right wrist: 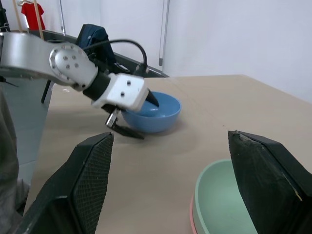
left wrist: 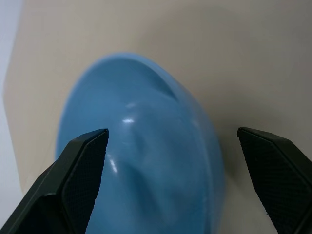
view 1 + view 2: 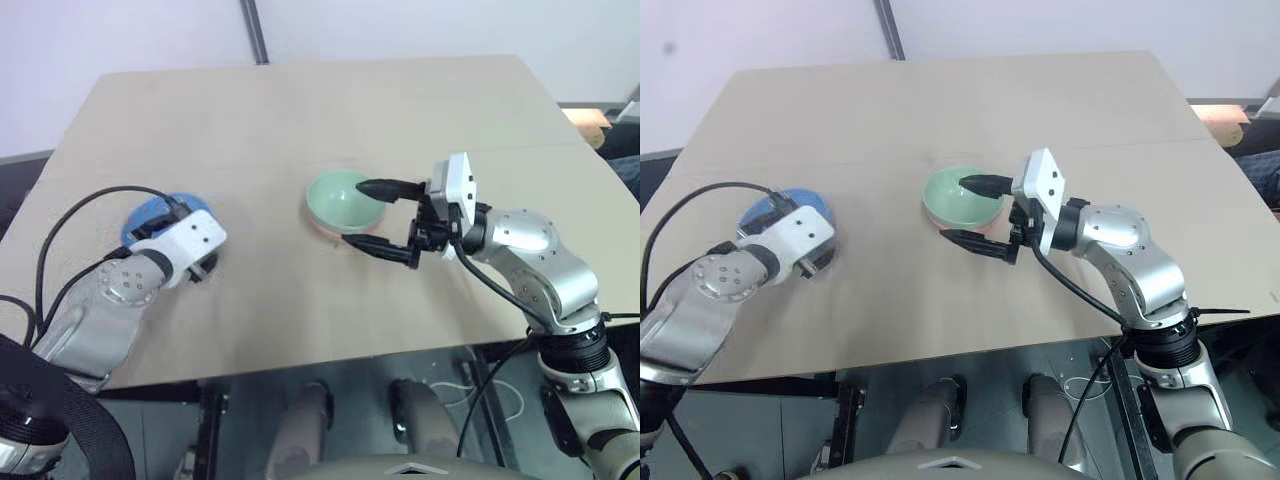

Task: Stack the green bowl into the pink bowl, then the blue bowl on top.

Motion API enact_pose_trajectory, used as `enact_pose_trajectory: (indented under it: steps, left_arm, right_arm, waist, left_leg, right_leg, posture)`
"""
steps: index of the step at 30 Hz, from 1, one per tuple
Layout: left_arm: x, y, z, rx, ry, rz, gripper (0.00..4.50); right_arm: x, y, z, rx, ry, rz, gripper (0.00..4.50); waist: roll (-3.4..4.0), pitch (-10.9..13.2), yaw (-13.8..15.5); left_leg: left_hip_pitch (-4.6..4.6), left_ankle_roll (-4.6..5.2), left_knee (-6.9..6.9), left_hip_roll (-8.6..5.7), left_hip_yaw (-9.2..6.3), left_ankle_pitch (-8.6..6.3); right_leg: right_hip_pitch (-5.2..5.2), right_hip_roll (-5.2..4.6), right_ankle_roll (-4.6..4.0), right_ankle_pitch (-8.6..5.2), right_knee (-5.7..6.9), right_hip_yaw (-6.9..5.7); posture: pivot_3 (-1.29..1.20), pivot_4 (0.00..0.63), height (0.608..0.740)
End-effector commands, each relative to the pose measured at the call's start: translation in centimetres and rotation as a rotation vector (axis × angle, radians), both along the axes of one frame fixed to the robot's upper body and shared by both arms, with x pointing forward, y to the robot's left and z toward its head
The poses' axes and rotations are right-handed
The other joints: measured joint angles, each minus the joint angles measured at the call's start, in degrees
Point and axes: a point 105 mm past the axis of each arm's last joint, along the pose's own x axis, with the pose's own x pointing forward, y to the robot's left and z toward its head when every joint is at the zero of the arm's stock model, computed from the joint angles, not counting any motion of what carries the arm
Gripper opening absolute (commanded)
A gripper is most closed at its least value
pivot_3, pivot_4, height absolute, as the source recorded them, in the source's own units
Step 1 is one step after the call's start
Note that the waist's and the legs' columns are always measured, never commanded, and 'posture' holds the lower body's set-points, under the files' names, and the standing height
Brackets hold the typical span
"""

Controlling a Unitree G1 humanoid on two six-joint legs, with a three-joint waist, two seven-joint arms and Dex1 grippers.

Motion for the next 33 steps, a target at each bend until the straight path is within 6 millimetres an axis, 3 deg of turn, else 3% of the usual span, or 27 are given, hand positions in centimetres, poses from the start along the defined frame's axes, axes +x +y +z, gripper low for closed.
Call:
enact_pose_trajectory:
  steps: [1,3,8,10,13,18,21,25,29,33]
  left_arm:
    - [0.5,0.1,0.6,0.045,-0.005,-0.009,3.10]
    - [0.9,-0.5,0.9,0.035,-0.014,-0.035,2.03]
    - [1.3,-1.3,1.4,-0.020,-0.024,-0.068,0.05]
    - [1.3,-2.1,1.4,-0.086,0.011,-0.109,0.05]
    - [2.0,-4.2,3.7,-0.138,-0.053,-0.242,0.05]
    - [3.6,-11.3,10.0,-0.216,-0.189,-0.628,0.05]
    - [3.2,-15.0,11.9,-0.175,-0.189,-0.855,0.05]
    - [2.5,-18.0,12.2,-0.126,-0.108,-1.070,0.05]
    - [2.7,-18.8,10.9,-0.065,-0.005,-1.176,0.05]
    - [3.7,-19.0,9.8,-0.013,0.056,-1.201,0.05]
  right_arm:
    - [-0.4,0.0,1.1,0.023,-0.065,-0.009,4.17]
    - [-0.2,-0.1,1.0,0.017,-0.069,-0.023,4.17]
    - [0.1,-0.3,0.8,0.012,-0.071,-0.068,4.17]
    - [0.2,-0.5,0.7,0.000,-0.079,-0.087,4.17]
    - [0.7,-1.3,0.7,-0.007,-0.082,-0.149,4.17]
    - [1.4,-3.0,1.0,-0.017,-0.103,-0.248,4.17]
    - [1.2,-4.1,1.0,-0.026,-0.108,-0.301,4.17]
    - [0.9,-6.4,0.3,-0.049,-0.096,-0.407,4.17]
    - [0.1,-9.3,-0.4,-0.086,-0.080,-0.542,4.17]
    - [-2.1,-12.8,-1.5,-0.135,-0.039,-0.674,4.17]
  waist:
    - [0.00,0.00,0.00]
    - [-0.01,0.00,0.01]
    - [-0.01,0.00,0.04]
    - [-0.02,0.00,0.03]
    - [-0.03,0.01,0.16]
    - [-0.16,0.04,1.68]
    - [-0.15,0.03,1.53]
    - [-0.15,0.04,1.42]
    - [-0.14,0.04,1.14]
    - [-0.15,0.05,1.53]
  left_leg:
    - [0.00,0.00,0.01,0.00,0.00,0.00]
    - [0.01,0.00,0.01,0.00,0.00,0.00]
    - [0.01,0.00,0.02,0.01,0.00,0.00]
    - [0.02,0.00,0.02,0.00,0.02,0.00]
    - [0.03,0.00,0.02,0.01,0.02,0.00]
    - [-0.05,-0.01,0.22,-0.03,-0.05,0.01]
    - [-0.06,-0.01,0.30,-0.12,0.00,0.01]
    - [-0.04,0.01,0.27,-0.14,0.07,0.00]
    - [0.02,0.02,0.29,-0.10,0.13,0.01]
    - [0.01,0.03,0.41,-0.10,0.09,0.01]
  right_leg:
    - [0.00,0.00,0.02,-0.01,0.00,0.00]
    - [0.00,0.00,0.14,-0.08,0.01,0.00]
    - [0.00,-0.01,0.09,-0.05,0.03,0.01]
    - [0.00,-0.01,0.02,-0.01,0.04,0.03]
    - [-0.01,-0.01,0.03,-0.02,0.06,0.03]
    - [0.04,-0.02,0.04,-0.01,0.09,-0.07]
    - [0.11,-0.10,-0.01,0.03,0.06,0.00]
    - [0.12,-0.10,-0.01,0.03,0.04,0.05]
    - [0.11,-0.07,0.02,0.01,0.13,0.10]
    - [0.13,-0.06,0.20,-0.11,0.24,0.08]
  posture:
    - [0.00,0.150,0.740]
    - [0.00,0.150,0.740]
    - [0.00,0.150,0.740]
    - [0.00,0.150,0.740]
    - [0.00,0.150,0.740]
    - [0.00,0.150,0.740]
    - [0.00,0.150,0.740]
    - [0.00,0.150,0.740]
    - [0.00,0.150,0.740]
    - [0.00,0.150,0.740]
